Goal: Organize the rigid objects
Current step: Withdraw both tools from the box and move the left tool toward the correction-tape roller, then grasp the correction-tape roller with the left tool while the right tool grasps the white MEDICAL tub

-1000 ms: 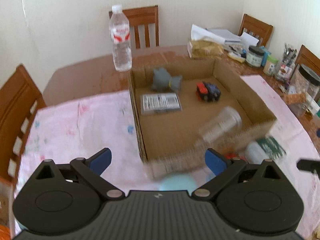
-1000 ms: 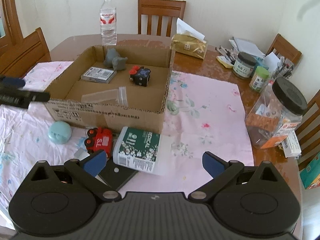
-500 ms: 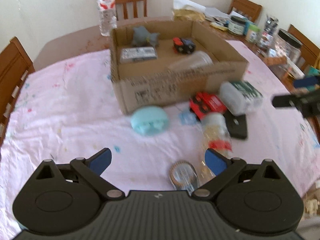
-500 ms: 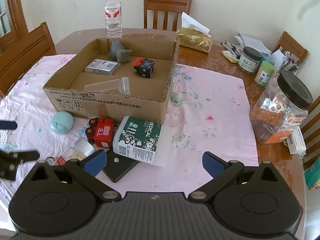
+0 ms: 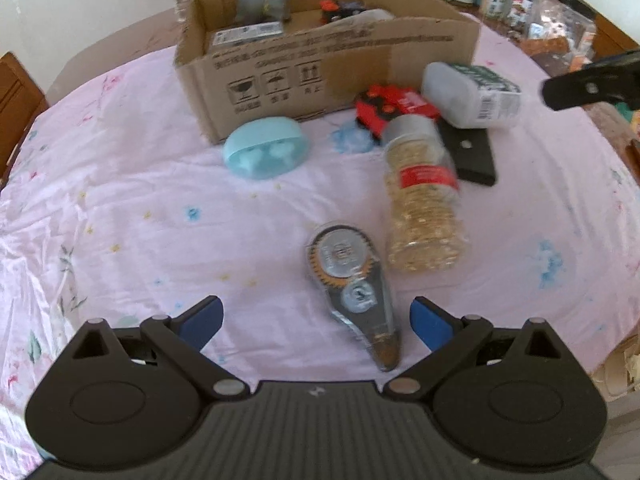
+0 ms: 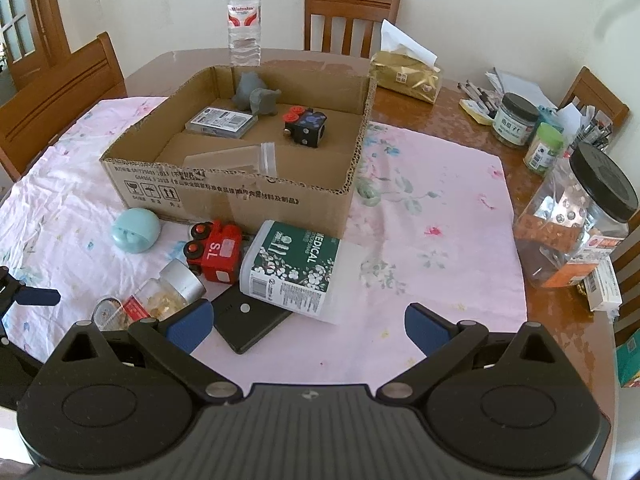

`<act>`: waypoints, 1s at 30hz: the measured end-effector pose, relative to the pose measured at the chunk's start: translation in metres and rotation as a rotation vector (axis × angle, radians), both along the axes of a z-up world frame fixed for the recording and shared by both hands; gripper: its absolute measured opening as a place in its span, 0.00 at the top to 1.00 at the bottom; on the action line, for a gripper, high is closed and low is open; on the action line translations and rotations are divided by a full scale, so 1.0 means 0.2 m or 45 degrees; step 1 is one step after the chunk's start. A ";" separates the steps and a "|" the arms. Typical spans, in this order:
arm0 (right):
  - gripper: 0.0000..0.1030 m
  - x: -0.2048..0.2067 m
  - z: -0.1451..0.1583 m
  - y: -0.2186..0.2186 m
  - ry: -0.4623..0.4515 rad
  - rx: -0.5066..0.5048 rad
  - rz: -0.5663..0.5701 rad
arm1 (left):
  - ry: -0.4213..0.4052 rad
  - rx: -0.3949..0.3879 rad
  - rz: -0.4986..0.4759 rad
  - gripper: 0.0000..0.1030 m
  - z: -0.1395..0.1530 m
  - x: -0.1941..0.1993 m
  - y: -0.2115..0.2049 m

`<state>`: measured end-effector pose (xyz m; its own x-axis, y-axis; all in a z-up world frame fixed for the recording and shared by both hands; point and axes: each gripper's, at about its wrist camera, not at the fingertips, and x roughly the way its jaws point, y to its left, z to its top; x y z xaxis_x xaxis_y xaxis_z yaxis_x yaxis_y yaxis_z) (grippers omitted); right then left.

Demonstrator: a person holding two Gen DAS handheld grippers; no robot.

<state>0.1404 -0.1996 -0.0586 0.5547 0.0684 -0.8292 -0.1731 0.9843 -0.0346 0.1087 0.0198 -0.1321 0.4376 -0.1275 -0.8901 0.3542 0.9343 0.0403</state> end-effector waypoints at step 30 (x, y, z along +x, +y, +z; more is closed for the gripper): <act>0.00 0.21 -0.11 0.02 0.051 0.059 -0.161 | 0.012 -0.044 0.231 0.01 -0.03 0.22 0.31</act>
<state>0.1830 -0.1952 -0.0798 0.5279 0.0391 -0.8484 -0.0482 0.9987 0.0161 0.1535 0.0815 -0.1377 0.4481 -0.0778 -0.8906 0.1800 0.9836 0.0046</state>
